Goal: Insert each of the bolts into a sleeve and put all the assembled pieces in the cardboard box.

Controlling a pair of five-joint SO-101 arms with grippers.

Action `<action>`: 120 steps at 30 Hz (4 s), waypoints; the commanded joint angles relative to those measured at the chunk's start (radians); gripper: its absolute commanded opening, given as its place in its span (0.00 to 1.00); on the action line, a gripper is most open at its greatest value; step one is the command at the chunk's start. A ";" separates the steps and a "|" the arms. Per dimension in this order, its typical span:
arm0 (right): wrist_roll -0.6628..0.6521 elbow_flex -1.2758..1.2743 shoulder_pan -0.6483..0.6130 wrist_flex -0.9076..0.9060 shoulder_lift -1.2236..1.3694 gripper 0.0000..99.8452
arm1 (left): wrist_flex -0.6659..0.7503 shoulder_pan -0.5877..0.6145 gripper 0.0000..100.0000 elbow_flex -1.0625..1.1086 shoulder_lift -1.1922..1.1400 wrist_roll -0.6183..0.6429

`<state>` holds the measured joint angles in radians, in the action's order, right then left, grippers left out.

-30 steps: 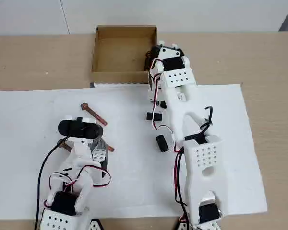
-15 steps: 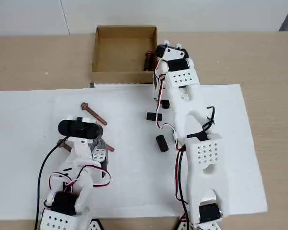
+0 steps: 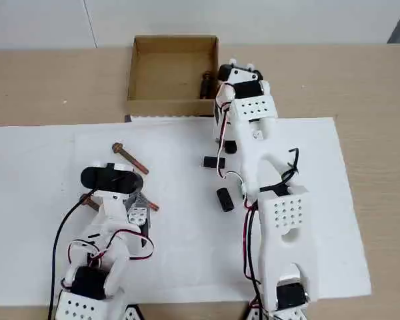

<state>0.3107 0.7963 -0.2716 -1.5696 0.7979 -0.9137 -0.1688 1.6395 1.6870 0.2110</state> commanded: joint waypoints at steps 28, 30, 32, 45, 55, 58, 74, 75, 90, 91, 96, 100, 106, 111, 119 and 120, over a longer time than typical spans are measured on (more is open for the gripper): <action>-0.012 -0.132 -0.081 -0.159 -0.993 0.00 | -0.397 0.006 0.01 -1.010 -0.615 0.143; -0.012 -0.241 -0.074 -0.157 -1.087 0.00 | -0.417 0.006 0.01 -1.081 -0.680 0.170; -0.011 -0.365 -0.073 -0.156 -1.173 0.00 | -0.439 0.006 0.01 -1.129 -0.738 0.192; -0.008 -1.212 0.099 -0.062 -1.702 0.00 | -0.433 0.118 0.01 -1.273 -1.137 0.423; -0.012 -1.723 0.099 0.168 -2.100 0.00 | -0.433 0.141 0.01 -1.483 -1.494 0.479; -0.034 -1.795 0.099 0.185 -2.170 0.00 | -0.434 0.147 0.03 -1.549 -1.599 0.493; -0.081 -1.863 0.099 0.203 -2.255 0.00 | -0.454 0.187 0.05 -1.724 -1.930 0.651; -0.081 -1.863 0.099 0.203 -2.255 0.00 | -0.454 0.195 0.05 -1.724 -1.938 0.652; -0.078 -1.863 0.097 0.203 -2.255 0.00 | -0.425 0.212 0.14 -1.724 -1.950 0.657; -0.078 -1.863 0.097 0.203 -2.255 0.00 | -0.425 0.212 0.14 -1.724 -1.950 0.657; -0.077 -1.863 0.097 0.203 -2.255 0.00 | -0.410 0.229 0.14 -1.722 -1.952 0.657; -0.077 -1.863 0.097 0.202 -2.255 0.00 | -0.370 0.256 0.14 -1.721 -1.952 0.655; -0.075 -1.863 0.097 0.202 -2.255 0.00 | -0.368 0.255 0.14 -1.722 -2.030 0.655; -0.075 -1.863 0.097 0.199 -2.255 0.00 | -0.365 0.255 0.14 -1.725 -2.087 0.655; -0.075 -1.863 0.097 0.197 -2.255 0.00 | -0.310 0.264 0.05 -1.724 -2.139 0.655; -0.075 -1.863 0.097 0.197 -2.255 0.00 | -0.299 0.269 0.01 -1.724 -2.143 0.655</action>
<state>0.2401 -1.0710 -0.1857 -1.3917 -1.4515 -1.2497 0.0798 -0.0514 -0.4503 0.8615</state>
